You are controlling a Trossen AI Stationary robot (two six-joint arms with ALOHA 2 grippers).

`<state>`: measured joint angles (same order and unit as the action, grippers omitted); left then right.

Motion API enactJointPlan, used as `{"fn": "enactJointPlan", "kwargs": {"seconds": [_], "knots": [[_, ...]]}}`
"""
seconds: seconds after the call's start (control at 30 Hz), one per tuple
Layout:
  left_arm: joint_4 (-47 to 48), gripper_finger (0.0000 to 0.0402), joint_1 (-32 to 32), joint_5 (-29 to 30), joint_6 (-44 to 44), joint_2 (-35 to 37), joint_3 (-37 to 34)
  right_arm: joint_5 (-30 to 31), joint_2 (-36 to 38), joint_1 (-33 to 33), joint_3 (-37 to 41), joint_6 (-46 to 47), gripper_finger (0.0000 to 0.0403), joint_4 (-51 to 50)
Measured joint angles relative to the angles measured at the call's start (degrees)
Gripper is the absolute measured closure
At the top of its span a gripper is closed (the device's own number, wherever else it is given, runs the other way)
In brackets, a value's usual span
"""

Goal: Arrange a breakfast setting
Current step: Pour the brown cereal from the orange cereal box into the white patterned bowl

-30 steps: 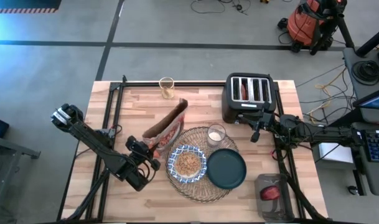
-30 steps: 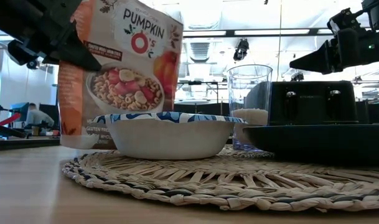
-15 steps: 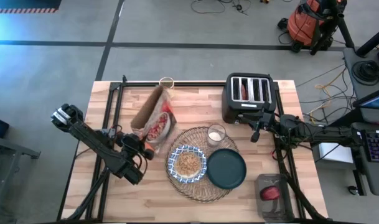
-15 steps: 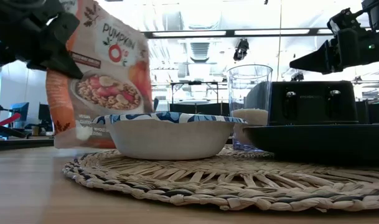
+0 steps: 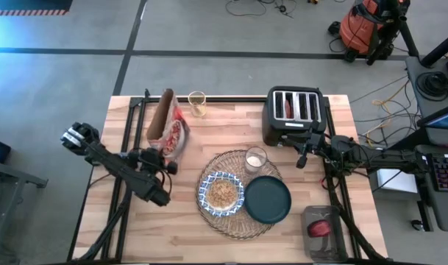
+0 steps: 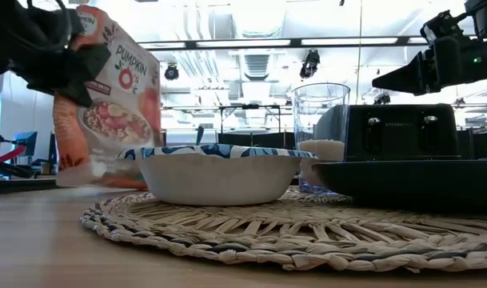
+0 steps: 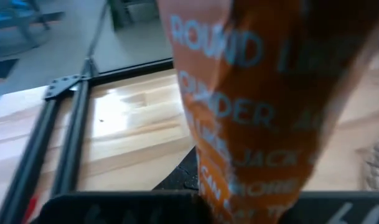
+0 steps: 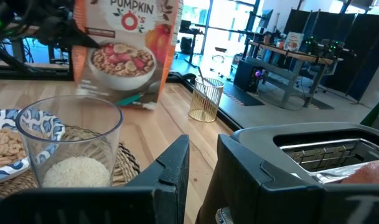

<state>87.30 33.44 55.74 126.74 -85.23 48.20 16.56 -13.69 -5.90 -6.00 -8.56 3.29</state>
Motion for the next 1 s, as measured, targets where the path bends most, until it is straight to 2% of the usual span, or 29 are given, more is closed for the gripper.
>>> {"fn": "enactJointPlan", "kwargs": {"seconds": [0.23,0.53,0.83,1.0], "knots": [[1.25,0.0401,-8.42,0.51,-0.16,0.0,-1.02,0.0,0.0,-0.01,0.0,0.0,0.033,0.0],[-0.45,0.0401,-19.28,5.39,-0.2,0.0,-5.31,0.0,0.0,-0.01,0.0,0.0,0.033,0.0],[-9.23,0.0401,-27.93,11.97,-1.57,0.0,-11.69,0.0,0.0,0.0,0.0,0.0,0.033,0.0],[-10.44,0.0401,-30.68,12.46,-4.22,0.0,-13.54,0.0,0.0,0.01,0.0,0.0,0.033,0.0]]}}
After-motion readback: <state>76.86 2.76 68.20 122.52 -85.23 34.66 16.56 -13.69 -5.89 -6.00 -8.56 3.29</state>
